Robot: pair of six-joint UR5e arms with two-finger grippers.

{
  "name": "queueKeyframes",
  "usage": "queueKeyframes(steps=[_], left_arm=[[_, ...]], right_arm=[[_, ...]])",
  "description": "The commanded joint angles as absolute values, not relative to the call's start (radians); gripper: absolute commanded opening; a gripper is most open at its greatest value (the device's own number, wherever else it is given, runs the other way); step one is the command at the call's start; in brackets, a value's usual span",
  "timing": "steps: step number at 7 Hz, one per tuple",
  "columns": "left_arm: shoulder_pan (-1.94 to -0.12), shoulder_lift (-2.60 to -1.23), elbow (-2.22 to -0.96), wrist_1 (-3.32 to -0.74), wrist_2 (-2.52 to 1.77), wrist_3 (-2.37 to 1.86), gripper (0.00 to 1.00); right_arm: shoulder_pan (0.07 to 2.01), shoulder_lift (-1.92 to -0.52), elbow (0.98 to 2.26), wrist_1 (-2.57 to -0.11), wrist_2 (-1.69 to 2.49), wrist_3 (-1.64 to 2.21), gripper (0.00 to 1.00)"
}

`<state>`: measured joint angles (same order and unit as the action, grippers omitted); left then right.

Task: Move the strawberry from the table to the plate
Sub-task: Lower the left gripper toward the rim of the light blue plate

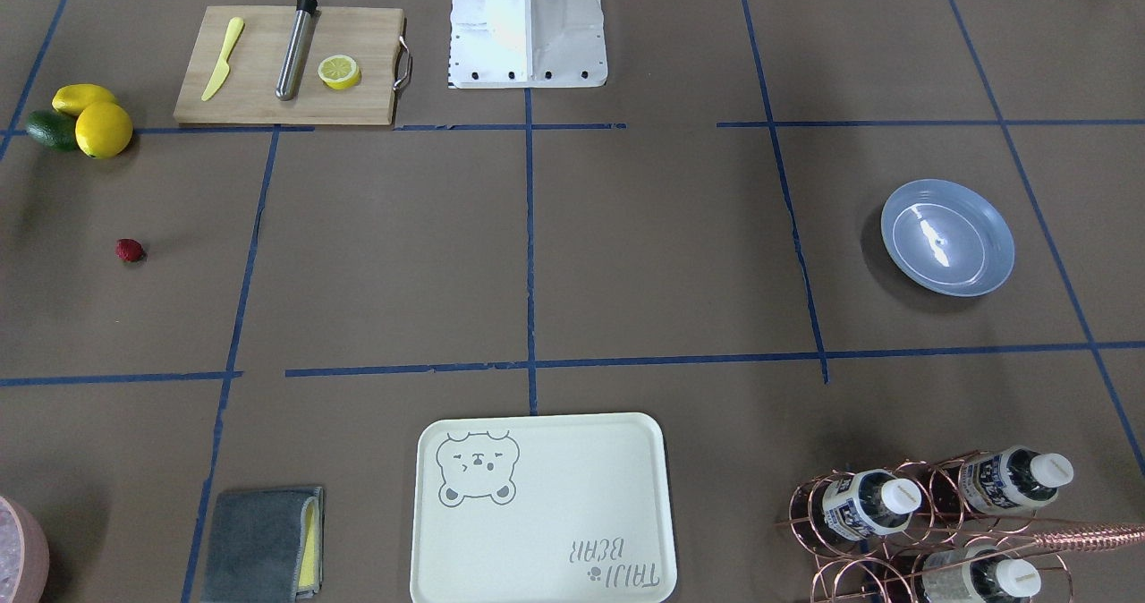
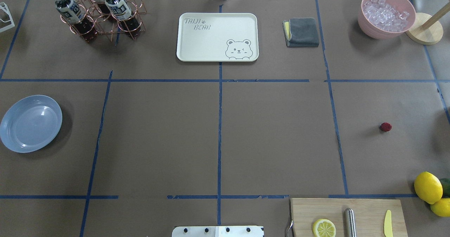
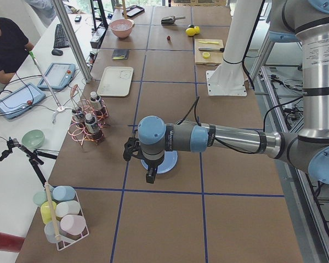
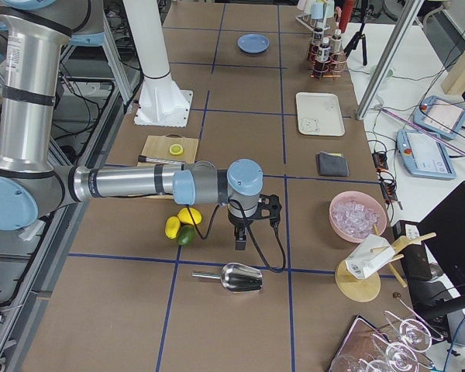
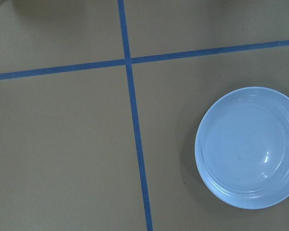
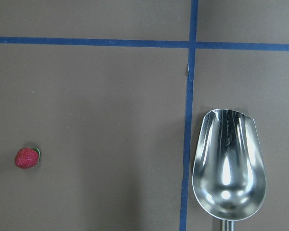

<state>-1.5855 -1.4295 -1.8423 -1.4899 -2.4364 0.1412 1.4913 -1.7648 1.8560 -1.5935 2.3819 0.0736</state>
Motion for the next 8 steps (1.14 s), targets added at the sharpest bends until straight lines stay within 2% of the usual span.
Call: queueKeyframes(steps=[1, 4, 6, 8], left_arm=[[-1.583, -1.433, -1.836, -1.5, -2.437, 0.143, 1.0], [-1.521, -1.433, -1.845, -1.622, -2.529, 0.088, 1.0], [-1.309, -1.433, -1.71, -1.789, -2.52, -0.016, 1.0], [-1.287, -1.483, -1.59, -1.914, -2.414, -0.11, 0.9]], right_arm=[[1.491, -1.767, 1.856, -1.594, 2.382, 0.074, 1.0], [1.491, -1.772, 1.861, -1.592, 2.387, 0.084, 1.0], [1.491, -1.772, 1.858, -1.592, 2.387, 0.086, 1.0], [1.491, -1.773, 1.858, -1.592, 2.387, 0.087, 1.0]])
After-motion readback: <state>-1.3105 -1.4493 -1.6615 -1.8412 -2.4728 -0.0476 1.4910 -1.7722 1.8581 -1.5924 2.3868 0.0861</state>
